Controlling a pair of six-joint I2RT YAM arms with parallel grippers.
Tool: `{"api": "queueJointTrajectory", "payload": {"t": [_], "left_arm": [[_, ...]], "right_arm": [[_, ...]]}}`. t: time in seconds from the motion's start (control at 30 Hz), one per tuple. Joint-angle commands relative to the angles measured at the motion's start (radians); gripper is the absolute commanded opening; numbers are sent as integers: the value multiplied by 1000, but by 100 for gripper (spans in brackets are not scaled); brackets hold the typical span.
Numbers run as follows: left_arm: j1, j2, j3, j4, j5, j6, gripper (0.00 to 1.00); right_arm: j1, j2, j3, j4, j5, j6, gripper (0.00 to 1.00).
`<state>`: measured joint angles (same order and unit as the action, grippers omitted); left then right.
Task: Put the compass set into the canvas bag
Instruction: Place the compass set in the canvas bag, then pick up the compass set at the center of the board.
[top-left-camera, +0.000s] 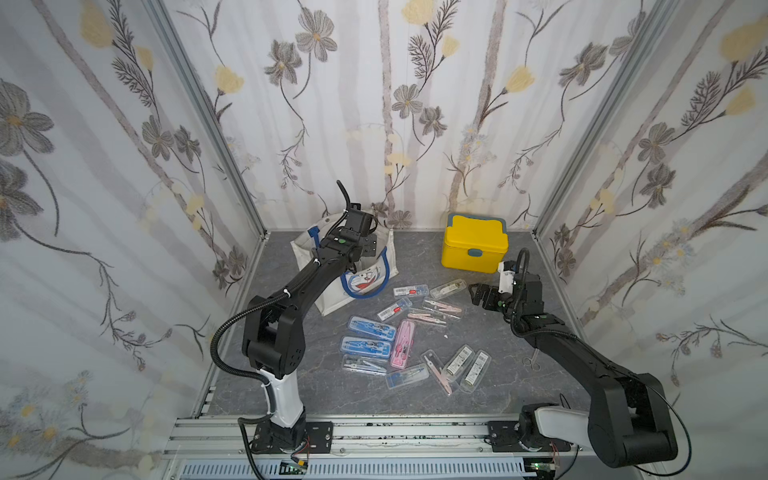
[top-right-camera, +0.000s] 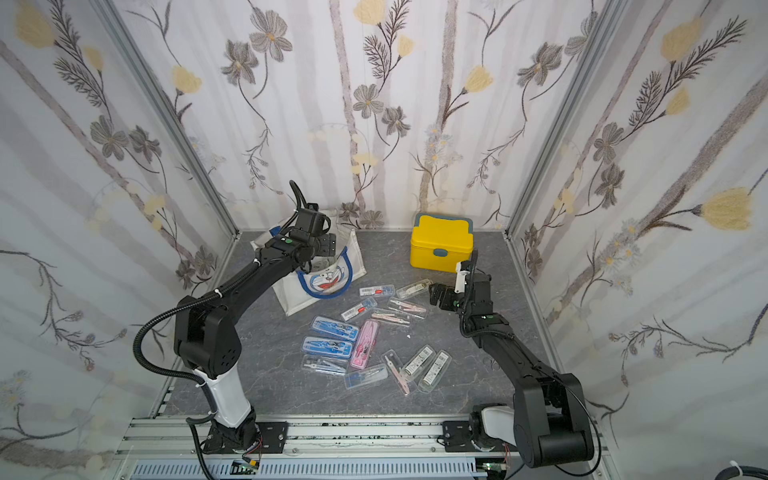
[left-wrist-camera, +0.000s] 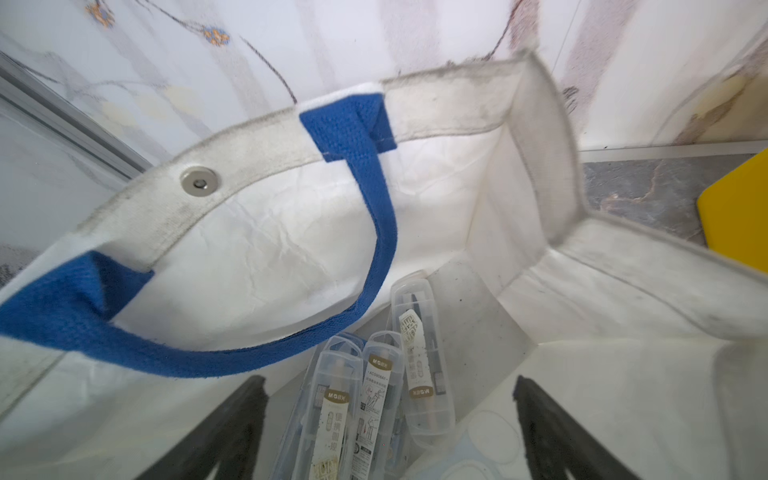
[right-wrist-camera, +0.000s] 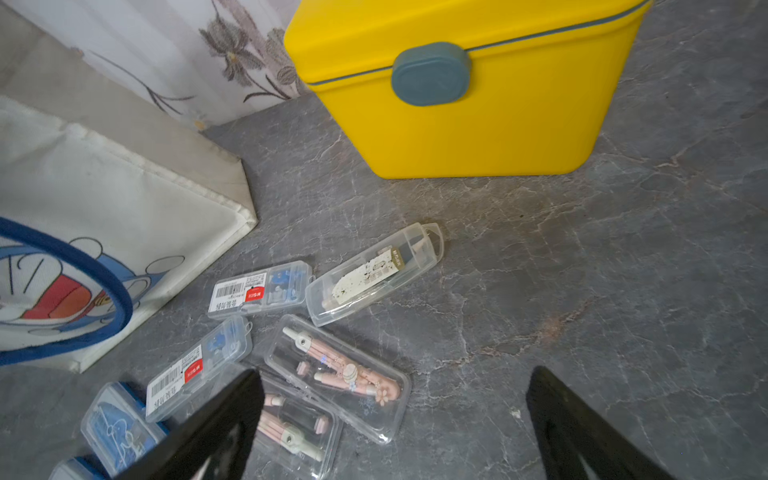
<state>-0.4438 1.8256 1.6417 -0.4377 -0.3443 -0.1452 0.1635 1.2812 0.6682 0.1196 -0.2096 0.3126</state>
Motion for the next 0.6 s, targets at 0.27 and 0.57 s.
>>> {"api": "queueJointTrajectory", "payload": {"t": [0.27,0.57], "left_arm": [[-112,-240,-250,272,147,-76,100],[-134,-451,-594,612,459,-216,100]], "right_arm": [[241,178,161,-87,26,-347,90],[349,370,333,-300,-30,-452,89]]}}
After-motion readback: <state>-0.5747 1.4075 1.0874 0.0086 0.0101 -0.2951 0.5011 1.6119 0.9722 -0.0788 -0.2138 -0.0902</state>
